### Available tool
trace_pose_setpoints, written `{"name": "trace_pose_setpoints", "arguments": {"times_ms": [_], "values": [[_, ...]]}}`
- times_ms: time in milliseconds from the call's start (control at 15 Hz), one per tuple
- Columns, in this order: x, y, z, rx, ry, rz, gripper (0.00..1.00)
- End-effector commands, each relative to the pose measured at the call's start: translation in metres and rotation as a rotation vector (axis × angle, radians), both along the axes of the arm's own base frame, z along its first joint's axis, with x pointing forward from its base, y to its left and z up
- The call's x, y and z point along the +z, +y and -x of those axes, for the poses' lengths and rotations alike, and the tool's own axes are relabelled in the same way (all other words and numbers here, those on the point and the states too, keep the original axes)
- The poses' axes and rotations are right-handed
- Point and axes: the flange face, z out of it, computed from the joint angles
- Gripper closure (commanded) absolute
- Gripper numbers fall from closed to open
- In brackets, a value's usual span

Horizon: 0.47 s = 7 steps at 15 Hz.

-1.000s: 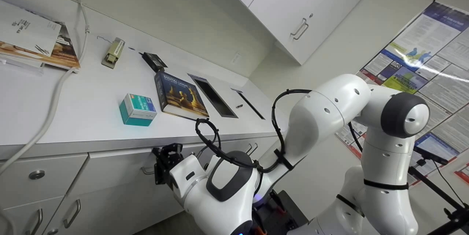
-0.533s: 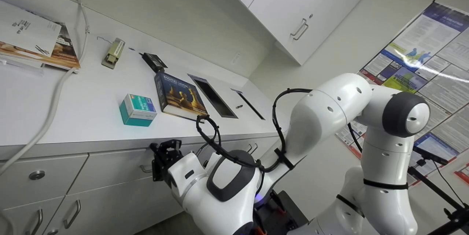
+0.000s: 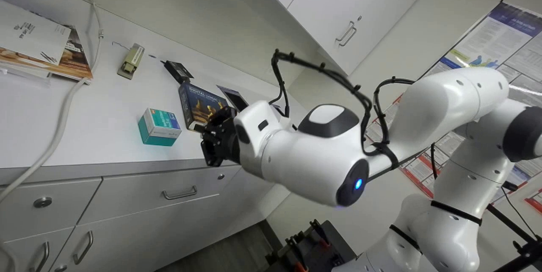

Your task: Close the drawer

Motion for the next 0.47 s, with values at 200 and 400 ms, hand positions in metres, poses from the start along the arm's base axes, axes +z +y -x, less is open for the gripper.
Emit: {"name": "trace_pose_setpoints", "arguments": {"times_ms": [200,400], "values": [[0.074,-0.036,0.003,0.041,0.308,0.064,1.0],[0.089,-0.049,0.004,0.05,0.41,0.123,1.0]]}}
